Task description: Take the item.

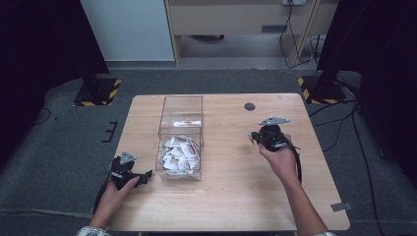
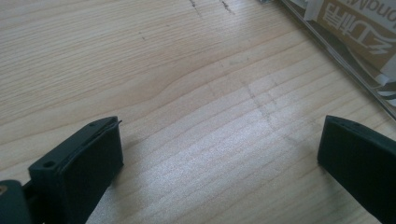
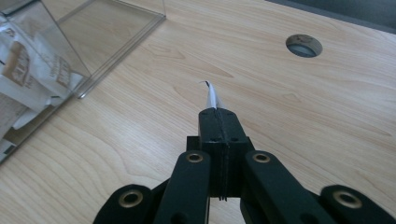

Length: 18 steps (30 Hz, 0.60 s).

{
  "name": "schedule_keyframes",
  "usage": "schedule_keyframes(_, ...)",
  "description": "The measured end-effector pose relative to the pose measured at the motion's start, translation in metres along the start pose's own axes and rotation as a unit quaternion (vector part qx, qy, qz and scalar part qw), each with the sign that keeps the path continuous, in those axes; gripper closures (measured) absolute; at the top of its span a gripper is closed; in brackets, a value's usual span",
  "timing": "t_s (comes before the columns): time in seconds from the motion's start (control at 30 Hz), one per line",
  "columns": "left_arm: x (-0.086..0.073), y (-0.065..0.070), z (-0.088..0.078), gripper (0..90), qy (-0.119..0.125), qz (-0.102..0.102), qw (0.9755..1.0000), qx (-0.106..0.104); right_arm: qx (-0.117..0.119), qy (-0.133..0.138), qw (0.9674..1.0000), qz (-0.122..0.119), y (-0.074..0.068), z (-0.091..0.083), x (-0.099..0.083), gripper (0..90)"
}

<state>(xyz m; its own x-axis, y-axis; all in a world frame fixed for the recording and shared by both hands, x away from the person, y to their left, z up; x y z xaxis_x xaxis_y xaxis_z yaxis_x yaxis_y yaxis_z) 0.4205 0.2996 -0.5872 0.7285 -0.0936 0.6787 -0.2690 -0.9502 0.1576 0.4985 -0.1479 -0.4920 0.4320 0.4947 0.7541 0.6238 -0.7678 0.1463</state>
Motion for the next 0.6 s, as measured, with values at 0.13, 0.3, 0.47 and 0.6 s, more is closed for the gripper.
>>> schedule_keyframes(0.13, 0.0, 0.0, 0.0, 0.0, 0.0, 0.0, 1.0, 0.0, -0.006, -0.005, 0.9999, 0.007, 0.005, 0.004, -0.005, 90.0)
schedule_keyframes(0.3, 0.0, 0.0, 0.0, 0.0, 0.001, 0.0, 1.0, 0.0, -0.006, -0.016, 0.9998, 0.012, 0.009, 0.013, -0.011, 90.0)
schedule_keyframes(0.47, 0.0, 0.0, 0.0, 0.0, 0.001, 0.0, 1.0, 0.0, -0.003, -0.027, 0.9995, 0.016, 0.006, 0.025, -0.015, 90.0)
schedule_keyframes(0.6, 0.0, 0.0, 0.0, 0.0, 0.001, 0.0, 1.0, 0.0, -0.002, -0.038, 0.9992, 0.012, 0.004, 0.034, -0.017, 90.0)
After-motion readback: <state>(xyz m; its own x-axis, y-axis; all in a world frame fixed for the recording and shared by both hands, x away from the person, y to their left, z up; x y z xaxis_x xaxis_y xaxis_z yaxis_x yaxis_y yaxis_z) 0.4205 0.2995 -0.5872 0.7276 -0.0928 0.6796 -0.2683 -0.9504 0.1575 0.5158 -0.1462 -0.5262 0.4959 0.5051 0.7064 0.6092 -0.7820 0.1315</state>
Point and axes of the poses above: each handheld gripper's, and its own axes: z roughly forward along the jaws, x roughly out of its top, y roughly to its right, the point moved 7 cm from there along z, roughly forward along the jaws, and after that the axes turned 13 degrees about -z, right-handed, at the moved point
